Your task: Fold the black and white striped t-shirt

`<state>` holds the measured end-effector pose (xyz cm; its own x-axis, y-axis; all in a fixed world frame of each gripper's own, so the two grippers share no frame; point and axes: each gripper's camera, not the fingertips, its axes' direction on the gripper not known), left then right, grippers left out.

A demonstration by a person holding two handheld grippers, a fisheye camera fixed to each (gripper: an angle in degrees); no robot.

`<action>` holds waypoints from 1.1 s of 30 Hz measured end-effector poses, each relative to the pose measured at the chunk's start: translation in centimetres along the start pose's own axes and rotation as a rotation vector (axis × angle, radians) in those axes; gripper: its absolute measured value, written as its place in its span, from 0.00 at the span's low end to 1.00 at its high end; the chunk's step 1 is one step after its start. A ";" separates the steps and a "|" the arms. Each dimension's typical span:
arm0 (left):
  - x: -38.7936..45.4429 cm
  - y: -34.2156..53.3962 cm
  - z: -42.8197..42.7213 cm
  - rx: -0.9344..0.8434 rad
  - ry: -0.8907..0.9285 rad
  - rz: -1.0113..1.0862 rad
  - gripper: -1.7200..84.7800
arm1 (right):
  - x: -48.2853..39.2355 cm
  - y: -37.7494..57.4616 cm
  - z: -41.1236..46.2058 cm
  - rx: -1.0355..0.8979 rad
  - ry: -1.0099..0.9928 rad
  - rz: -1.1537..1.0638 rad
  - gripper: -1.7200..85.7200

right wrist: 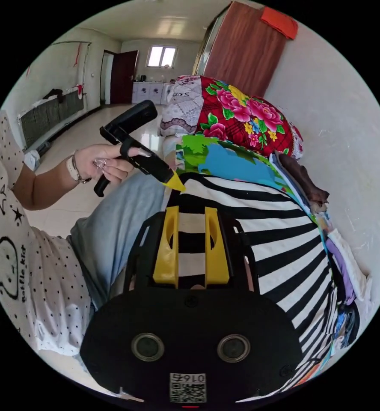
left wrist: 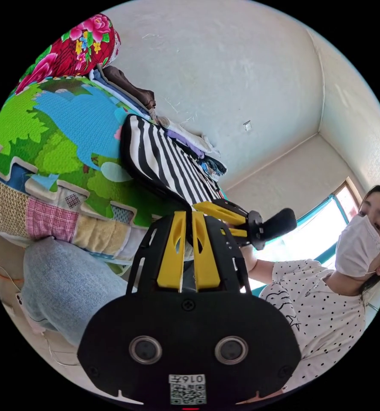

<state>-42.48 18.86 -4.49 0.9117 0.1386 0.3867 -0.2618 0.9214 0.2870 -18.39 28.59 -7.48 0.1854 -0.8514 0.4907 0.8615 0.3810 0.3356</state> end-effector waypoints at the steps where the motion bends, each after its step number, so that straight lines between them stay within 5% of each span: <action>1: -0.1 0.1 0.0 -0.002 0.002 -0.005 0.01 | -2.1 -0.1 0.4 -0.002 0.111 -0.008 0.15; 4: -0.8 0.7 -0.1 0.009 0.053 -0.033 0.01 | -5.7 -0.2 0.4 0.005 0.297 -0.032 0.16; 9: -1.0 1.3 -0.2 0.032 0.103 -0.066 0.01 | -7.8 -0.9 1.0 0.005 0.196 0.065 0.17; 13: -0.5 1.5 -0.7 0.064 0.130 -0.087 0.01 | -9.3 -2.0 4.3 -0.045 0.446 0.069 0.17; 26: -0.2 -1.1 -2.0 0.160 0.212 -0.181 0.08 | -5.8 -3.4 4.6 0.030 0.281 0.207 0.17; 33: 4.5 -4.3 -3.4 0.186 0.136 -0.087 0.02 | -4.3 -4.3 6.4 0.017 0.221 0.157 0.16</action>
<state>-36.15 16.77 -6.96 0.9643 0.1207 0.2358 -0.2228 0.8511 0.4755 -25.94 32.89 -5.88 0.4161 -0.8388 0.3512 0.8063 0.5189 0.2839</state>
